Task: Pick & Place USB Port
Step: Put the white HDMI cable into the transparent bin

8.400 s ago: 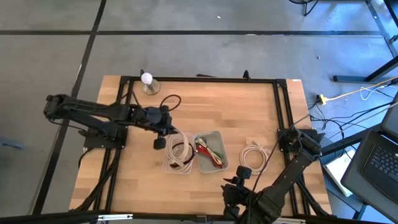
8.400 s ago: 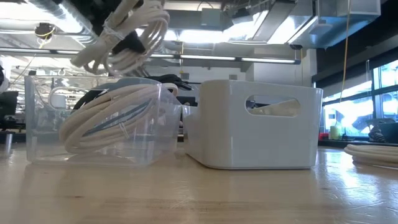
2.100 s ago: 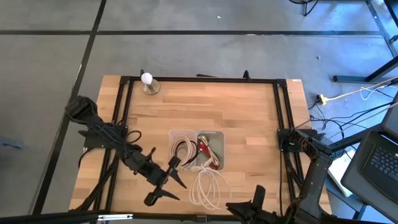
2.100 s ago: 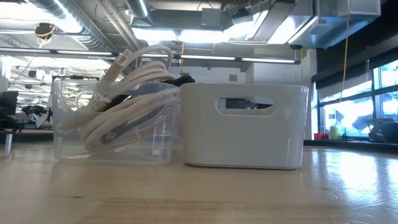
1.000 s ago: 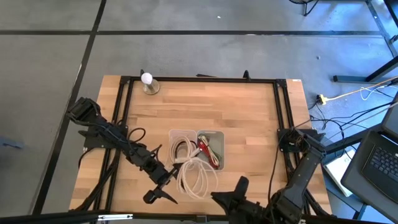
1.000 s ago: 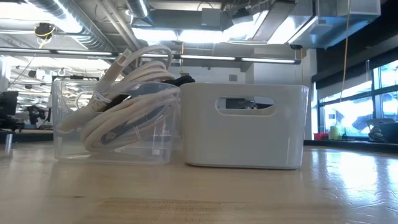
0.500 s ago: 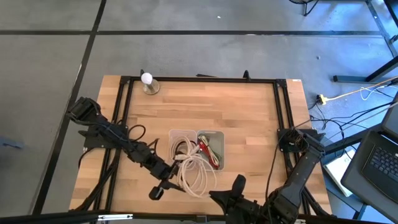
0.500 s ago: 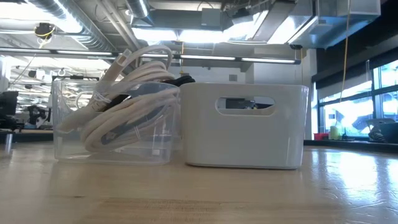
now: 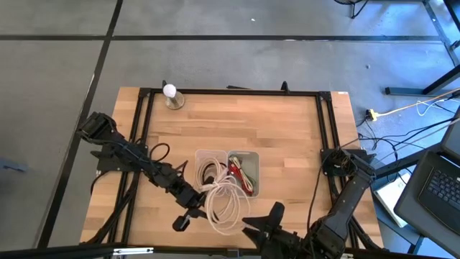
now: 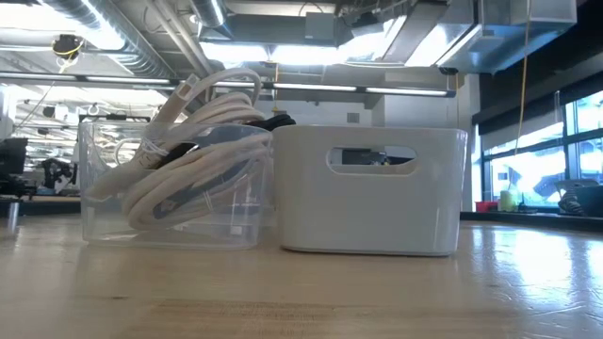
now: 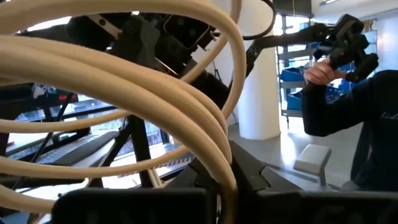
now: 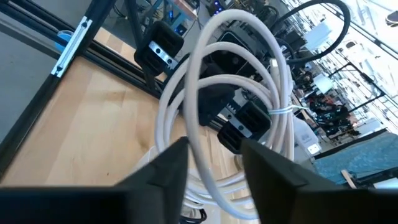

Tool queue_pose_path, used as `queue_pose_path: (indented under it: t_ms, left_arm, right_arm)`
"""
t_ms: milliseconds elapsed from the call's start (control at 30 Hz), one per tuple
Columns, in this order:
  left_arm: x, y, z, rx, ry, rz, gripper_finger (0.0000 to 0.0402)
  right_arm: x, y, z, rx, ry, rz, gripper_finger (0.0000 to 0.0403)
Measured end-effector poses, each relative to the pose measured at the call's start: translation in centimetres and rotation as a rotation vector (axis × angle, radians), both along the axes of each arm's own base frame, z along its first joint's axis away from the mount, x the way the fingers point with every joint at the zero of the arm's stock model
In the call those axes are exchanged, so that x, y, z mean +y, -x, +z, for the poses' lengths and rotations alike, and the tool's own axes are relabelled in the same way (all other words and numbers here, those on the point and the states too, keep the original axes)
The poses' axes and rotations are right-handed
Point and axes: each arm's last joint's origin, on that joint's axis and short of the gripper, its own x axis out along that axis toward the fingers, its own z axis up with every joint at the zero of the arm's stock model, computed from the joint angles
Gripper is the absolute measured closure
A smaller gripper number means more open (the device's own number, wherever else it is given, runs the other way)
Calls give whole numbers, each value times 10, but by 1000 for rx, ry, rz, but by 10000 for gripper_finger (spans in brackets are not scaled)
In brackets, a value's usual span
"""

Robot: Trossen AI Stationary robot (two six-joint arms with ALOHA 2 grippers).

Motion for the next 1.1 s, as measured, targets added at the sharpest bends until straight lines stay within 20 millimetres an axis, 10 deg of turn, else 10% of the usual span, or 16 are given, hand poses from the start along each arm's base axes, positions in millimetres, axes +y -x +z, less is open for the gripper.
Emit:
queue_pose_path:
  t_ms: [233, 500, 867, 1100]
  left_arm:
    - [2, -1, 0, 3, -1, 11, 394]
    - [13, 1, 4, 90, -34, 115, 394]
    - [43, 71, 41, 442, 3, 406, 394]
    - [67, 94, 22, 771, 41, 541, 394]
  right_arm:
    - [9, 11, 2, -37, 19, -10, 172]
    - [39, 57, 16, -141, -9, 25, 169]
    - [52, 95, 10, -195, -107, 39, 183]
    - [47, 87, 9, -192, -118, 19, 183]
